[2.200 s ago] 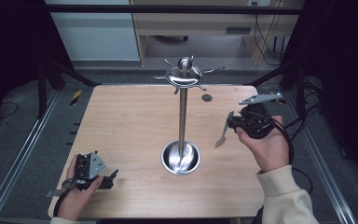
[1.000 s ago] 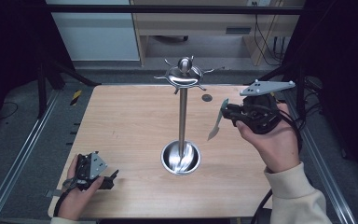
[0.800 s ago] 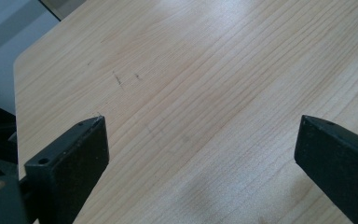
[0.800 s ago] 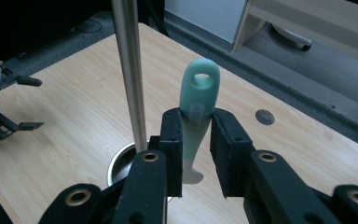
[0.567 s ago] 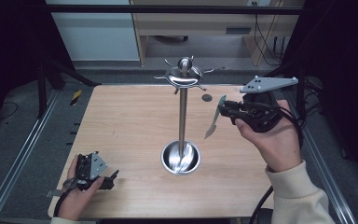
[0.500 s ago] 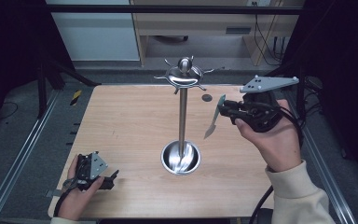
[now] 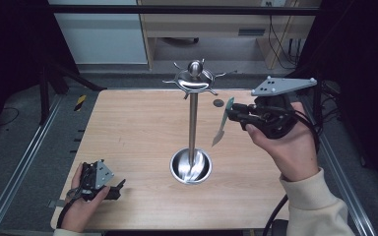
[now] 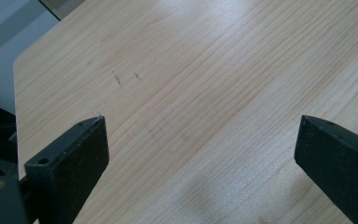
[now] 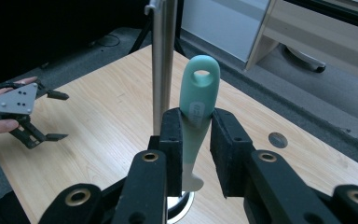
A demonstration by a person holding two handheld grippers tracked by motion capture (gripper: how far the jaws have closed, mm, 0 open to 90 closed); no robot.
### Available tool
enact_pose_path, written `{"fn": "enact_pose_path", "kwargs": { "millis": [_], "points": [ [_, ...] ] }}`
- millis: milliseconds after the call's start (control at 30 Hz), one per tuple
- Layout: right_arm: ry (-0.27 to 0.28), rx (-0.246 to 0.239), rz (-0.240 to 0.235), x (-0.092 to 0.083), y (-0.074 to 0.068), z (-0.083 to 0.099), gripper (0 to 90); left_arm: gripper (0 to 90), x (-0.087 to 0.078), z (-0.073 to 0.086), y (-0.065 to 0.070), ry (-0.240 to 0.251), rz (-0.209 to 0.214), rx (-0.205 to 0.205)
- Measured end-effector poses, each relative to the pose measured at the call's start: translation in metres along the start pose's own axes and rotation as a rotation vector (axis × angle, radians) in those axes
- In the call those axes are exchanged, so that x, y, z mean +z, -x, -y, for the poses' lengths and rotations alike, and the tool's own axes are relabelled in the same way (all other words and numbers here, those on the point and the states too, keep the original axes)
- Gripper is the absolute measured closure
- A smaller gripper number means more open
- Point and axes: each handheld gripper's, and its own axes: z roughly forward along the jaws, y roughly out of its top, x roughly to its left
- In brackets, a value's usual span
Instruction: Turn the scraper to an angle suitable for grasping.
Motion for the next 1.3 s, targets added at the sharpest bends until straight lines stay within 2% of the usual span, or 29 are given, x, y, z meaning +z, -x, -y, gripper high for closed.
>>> {"fn": "enact_pose_path", "kwargs": {
  "millis": [633, 1300],
  "points": [
    [-0.012, -0.045, -0.048, -0.001, -0.009, -0.016, 74.8, 2.7, 0.000, 0.000, 0.001, -0.005, 0.002, 0.007],
    [-0.037, -0.052, -0.064, 0.002, -0.009, -0.026, 74.8, 2.7, 0.001, 0.000, 0.001, -0.008, 0.003, 0.009]
  ]
}}
